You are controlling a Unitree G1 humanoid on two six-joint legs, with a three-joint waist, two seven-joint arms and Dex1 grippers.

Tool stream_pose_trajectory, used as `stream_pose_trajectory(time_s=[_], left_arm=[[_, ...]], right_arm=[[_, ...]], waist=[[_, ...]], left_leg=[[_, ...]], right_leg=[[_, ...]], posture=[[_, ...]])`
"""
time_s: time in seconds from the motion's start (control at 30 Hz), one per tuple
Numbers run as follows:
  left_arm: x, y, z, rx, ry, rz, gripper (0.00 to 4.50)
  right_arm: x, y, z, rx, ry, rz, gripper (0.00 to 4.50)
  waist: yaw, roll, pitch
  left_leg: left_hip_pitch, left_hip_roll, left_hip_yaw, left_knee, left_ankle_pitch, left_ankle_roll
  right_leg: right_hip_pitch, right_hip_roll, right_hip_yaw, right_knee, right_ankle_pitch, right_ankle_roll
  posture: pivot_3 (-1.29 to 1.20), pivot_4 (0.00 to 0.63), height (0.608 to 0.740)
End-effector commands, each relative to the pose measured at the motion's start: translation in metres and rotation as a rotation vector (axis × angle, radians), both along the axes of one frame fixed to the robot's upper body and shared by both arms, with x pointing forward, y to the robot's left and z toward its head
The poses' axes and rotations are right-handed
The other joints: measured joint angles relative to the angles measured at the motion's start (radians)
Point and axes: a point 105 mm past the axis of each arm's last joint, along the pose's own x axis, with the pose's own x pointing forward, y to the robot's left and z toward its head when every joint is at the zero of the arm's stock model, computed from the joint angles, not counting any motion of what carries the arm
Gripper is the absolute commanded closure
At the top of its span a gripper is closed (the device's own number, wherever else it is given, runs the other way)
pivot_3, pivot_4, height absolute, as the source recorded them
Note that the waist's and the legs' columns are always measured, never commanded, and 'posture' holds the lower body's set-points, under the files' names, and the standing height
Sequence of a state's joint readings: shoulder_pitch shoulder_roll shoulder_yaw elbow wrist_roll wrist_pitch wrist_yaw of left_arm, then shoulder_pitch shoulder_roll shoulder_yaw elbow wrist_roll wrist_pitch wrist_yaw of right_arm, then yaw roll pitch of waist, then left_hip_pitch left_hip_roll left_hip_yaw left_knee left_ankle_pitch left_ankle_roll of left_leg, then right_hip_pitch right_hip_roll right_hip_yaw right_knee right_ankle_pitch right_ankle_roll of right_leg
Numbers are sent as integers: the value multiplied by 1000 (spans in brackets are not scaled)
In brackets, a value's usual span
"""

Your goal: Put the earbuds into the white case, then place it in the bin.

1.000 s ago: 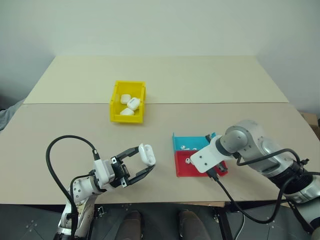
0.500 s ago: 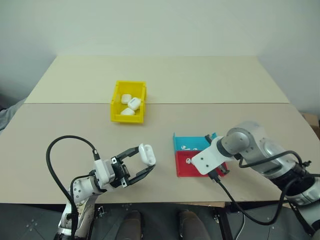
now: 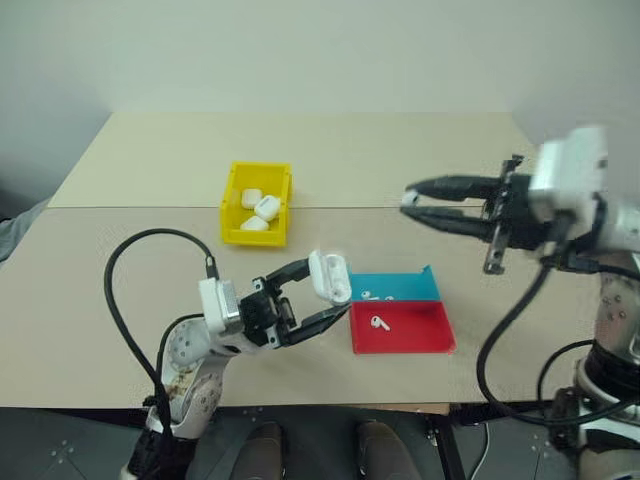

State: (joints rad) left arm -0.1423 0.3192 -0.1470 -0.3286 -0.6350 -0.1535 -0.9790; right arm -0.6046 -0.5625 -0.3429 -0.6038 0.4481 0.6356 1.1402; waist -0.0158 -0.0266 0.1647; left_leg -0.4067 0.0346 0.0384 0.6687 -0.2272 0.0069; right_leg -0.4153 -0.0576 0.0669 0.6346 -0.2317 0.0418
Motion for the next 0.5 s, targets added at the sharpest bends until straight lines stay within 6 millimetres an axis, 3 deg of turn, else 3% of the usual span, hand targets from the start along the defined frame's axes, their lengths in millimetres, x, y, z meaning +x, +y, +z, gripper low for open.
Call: stream_pose_trajectory(time_s=[0.03, 0.2, 0.5], left_arm=[[-5, -5, 15, -38, -24, -76, 1755], [-7, -5, 21, -49, -13, -101, 1755], [-9, -6, 23, -49, -14, -108, 1755]], right_arm=[[-25, 8, 14, 178, -61, 135, 3549], [-40, 25, -1, 265, -69, 287, 3549], [-29, 47, -13, 224, -97, 362, 3549]], waist=[[0, 0, 0], [-1, 0, 0], [-3, 0, 0]], left_leg=[[0, 0, 0, 0, 0, 0], [-1, 0, -1, 0, 0, 0], [1, 0, -1, 0, 0, 0]], right_leg=[[0, 0, 0, 0, 0, 0], [0, 0, 0, 0, 0, 0], [0, 1, 0, 0, 0, 0]], posture=[[0, 150, 740], [0, 150, 740], [0, 150, 740]])
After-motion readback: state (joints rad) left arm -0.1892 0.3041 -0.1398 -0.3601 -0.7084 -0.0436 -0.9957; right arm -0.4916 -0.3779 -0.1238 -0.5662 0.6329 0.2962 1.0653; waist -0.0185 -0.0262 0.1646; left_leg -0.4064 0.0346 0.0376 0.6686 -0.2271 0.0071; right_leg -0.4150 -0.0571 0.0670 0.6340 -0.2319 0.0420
